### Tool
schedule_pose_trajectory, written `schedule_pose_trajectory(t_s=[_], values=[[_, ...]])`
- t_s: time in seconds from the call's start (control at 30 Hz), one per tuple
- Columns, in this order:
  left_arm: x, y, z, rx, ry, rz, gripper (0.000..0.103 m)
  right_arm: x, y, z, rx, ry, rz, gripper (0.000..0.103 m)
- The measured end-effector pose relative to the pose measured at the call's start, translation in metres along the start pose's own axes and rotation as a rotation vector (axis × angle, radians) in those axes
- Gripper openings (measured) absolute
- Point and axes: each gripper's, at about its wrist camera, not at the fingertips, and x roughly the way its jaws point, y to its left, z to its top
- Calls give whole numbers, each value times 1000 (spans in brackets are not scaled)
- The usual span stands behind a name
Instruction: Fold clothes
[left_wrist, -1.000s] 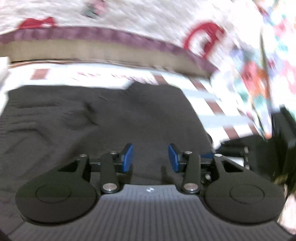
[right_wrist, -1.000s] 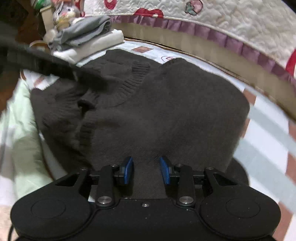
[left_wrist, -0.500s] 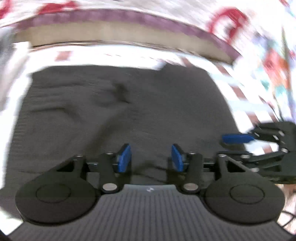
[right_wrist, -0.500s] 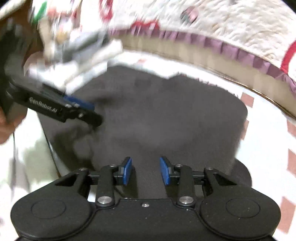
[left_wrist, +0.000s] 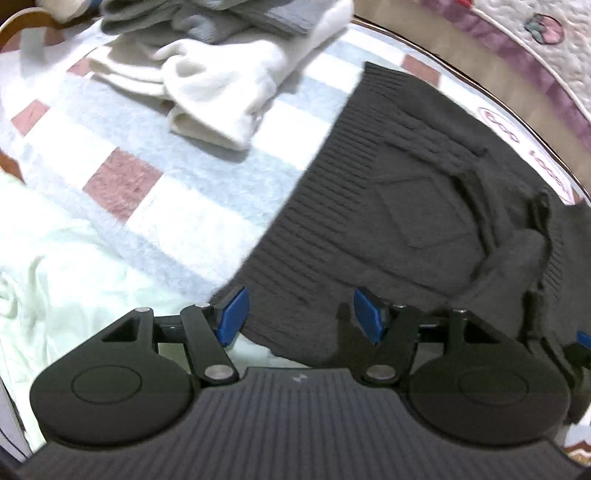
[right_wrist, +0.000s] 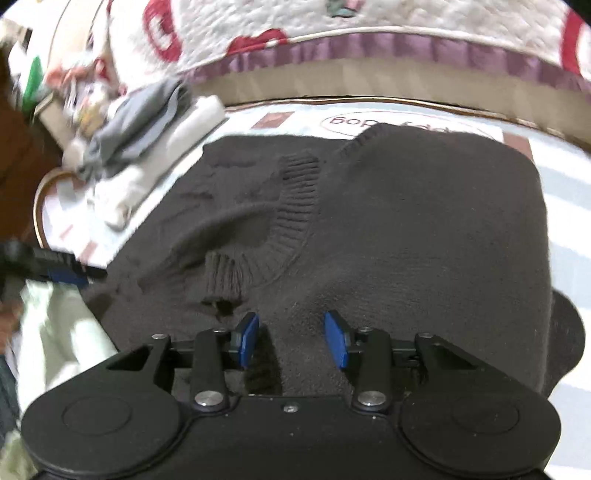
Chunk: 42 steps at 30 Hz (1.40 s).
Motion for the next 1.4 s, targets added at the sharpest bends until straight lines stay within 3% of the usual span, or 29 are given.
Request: schedule_pose_trajectory(t_s=[0.17,0.23,0.3,0.4,0.57,0.6,0.63,0.67,0.7,0.73,0.83,0.93,1.03,1.1,1.23,1.33,1.4], values=[[5,-8,6,89,-83,182,72,8,3,0,-6,5,-11,44],[10,-1,11,39,-61,178,72,11,7,0,-27,9,-21,45],[19,9,13,-39,-6,126,73,12,11,0,-49,11,-31,45],[30,13,10,-77,55,105,82,12,11,0,-60,14,-36,45],[33,3,0,-65,6,131,92,13,8,1,-47,16,-41,45],[33,3,-2,-70,-25,125,89,14,8,2,-42,16,-45,45],[32,1,-4,-56,-59,125,79,15,7,3,-37,16,-44,45],[30,-2,-5,-35,-77,114,54,15,7,3,-30,12,-43,45],[28,-5,-6,-15,-86,95,38,13,5,4,-19,9,-39,45],[26,-9,-7,5,-95,75,17,11,4,5,-8,5,-35,45],[24,-19,-8,57,-124,61,15,2,-8,8,60,-21,-1,45],[20,-25,-9,78,-154,63,13,-10,-34,13,202,-38,115,47],[-11,-45,-5,158,-227,36,13,-28,-65,13,367,-67,211,49],[-39,-72,-2,255,-296,3,13,-41,-82,10,442,-93,228,49],[-106,-147,3,457,-404,-164,11,-74,-110,5,527,-175,261,50],[-150,-216,-6,662,-443,-340,10,-102,-130,0,617,-263,329,55],[-162,-258,-23,769,-410,-469,10,-119,-144,-10,673,-318,360,57]])
